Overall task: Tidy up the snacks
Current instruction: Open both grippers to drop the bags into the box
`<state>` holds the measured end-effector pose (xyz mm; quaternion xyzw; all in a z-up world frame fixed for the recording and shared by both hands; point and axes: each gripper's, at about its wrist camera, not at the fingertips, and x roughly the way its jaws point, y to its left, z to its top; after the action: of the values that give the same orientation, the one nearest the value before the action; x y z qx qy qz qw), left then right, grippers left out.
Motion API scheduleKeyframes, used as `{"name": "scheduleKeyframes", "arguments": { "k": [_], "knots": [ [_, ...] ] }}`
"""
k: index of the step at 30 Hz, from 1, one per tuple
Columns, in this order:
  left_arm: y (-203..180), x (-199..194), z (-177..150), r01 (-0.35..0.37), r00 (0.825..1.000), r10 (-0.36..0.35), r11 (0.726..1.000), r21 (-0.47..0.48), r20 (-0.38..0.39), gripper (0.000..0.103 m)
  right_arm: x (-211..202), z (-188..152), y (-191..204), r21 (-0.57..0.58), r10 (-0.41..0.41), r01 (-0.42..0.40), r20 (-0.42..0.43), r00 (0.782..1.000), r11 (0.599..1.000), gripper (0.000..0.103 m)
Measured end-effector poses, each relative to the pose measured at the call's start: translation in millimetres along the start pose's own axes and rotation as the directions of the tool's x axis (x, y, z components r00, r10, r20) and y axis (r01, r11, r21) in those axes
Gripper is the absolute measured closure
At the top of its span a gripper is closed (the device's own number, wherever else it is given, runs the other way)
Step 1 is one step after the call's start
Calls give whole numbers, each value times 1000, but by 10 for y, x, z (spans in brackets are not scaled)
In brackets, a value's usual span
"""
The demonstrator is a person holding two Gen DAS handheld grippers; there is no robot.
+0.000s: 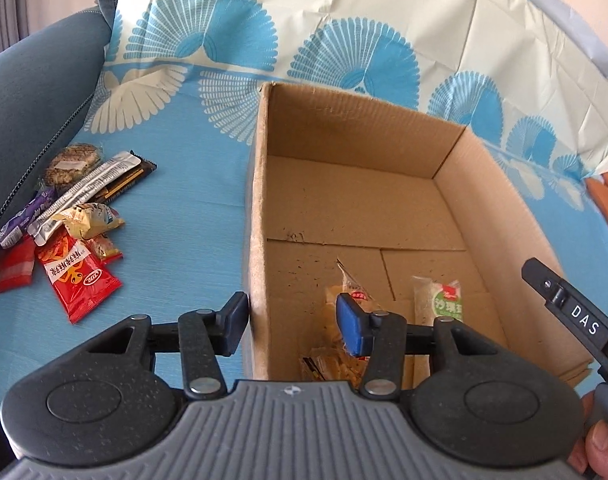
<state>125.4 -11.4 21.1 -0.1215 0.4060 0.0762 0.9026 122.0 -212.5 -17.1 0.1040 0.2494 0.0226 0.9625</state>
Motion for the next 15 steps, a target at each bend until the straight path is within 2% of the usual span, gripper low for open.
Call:
{"name": "scheduleKeyframes", "arguments": {
  "k": [4, 9, 12, 15],
  "knots": [
    [32, -223, -95, 15, 995, -18, 999, 31, 101, 43, -108, 5, 24, -10, 42, -42, 42, 998, 999, 45],
    [102, -527, -247, 38, 969, -63, 993, 110, 237, 43, -243, -31, 120, -65, 68, -62, 85, 994, 996, 45],
    [201, -699, -326, 60, 953, -101, 987, 148, 285, 39, -343, -65, 180, -103, 94, -83, 115, 989, 991, 45],
    [404, -849, -390, 90, 943, -130, 986, 142, 306, 37, -424, -96, 241, -135, 105, -87, 130, 986, 987, 45]
  ]
}}
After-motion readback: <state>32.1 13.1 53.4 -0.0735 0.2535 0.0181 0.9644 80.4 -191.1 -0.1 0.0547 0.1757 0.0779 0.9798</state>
